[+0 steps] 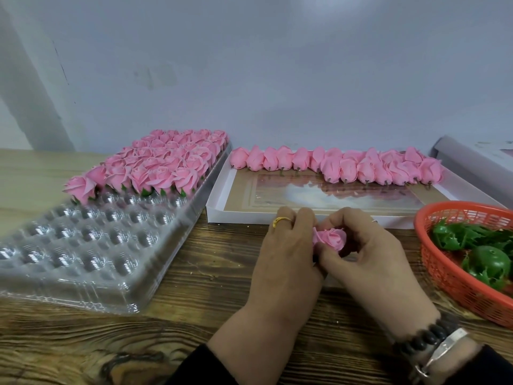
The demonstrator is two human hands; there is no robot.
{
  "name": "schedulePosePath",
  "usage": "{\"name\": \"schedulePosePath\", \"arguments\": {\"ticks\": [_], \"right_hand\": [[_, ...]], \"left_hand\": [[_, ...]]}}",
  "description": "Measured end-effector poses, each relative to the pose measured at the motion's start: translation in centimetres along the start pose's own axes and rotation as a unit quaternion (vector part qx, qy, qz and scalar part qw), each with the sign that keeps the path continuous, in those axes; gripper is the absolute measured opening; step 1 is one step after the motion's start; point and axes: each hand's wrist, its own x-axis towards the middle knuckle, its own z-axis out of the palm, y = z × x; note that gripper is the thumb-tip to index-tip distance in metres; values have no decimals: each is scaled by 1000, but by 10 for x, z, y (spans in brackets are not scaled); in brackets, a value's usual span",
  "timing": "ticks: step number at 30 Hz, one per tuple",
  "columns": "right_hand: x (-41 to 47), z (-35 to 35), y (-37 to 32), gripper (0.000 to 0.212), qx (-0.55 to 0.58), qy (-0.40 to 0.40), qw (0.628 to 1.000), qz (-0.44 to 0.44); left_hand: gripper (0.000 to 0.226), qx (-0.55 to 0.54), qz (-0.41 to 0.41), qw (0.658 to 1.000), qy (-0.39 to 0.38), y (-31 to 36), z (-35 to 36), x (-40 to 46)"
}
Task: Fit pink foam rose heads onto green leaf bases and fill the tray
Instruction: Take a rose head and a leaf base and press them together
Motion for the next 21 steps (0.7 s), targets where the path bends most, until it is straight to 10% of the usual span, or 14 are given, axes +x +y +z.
{"name": "schedulePosePath", "arguments": {"ticks": [21], "right_hand": [[1, 2, 3, 36, 28, 13, 999, 19]], "left_hand": [[31, 61, 56, 996, 8, 5, -1, 2]]}}
